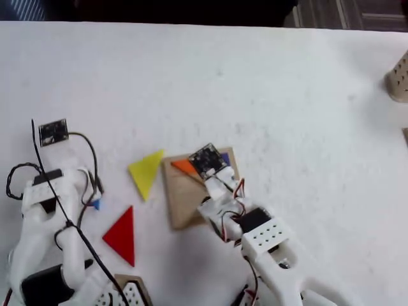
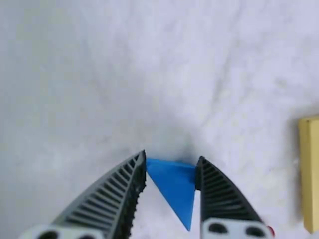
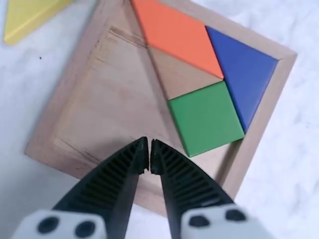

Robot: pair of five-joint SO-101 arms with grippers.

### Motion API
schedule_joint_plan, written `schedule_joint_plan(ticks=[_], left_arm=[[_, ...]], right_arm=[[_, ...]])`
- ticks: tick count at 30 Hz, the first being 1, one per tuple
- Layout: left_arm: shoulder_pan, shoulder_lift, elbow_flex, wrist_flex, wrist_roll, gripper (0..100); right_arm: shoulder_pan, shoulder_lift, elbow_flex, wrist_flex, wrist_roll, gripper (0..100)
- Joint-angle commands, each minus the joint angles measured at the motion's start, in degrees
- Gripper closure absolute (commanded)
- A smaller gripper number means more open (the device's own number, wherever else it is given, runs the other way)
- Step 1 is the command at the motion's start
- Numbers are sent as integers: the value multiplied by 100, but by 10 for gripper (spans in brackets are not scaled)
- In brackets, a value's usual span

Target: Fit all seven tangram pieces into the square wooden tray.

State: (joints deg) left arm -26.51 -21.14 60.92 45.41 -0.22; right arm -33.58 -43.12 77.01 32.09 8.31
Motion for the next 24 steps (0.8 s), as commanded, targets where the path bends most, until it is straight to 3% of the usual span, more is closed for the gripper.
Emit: schedule_joint_plan(ticks=[1, 4, 10, 24], left_arm=[[92, -127, -132, -97, 9, 968], [-48, -136, -149, -97, 18, 945], [-215, -145, -149, -79, 457, 760], [-488, -84, -202, -88, 993, 766]], right_arm=[[57, -198, -44, 4, 97, 981], [22, -189, -26, 4, 97, 981], [-127, -198, -26, 4, 97, 981], [-171, -198, -44, 4, 105, 981]])
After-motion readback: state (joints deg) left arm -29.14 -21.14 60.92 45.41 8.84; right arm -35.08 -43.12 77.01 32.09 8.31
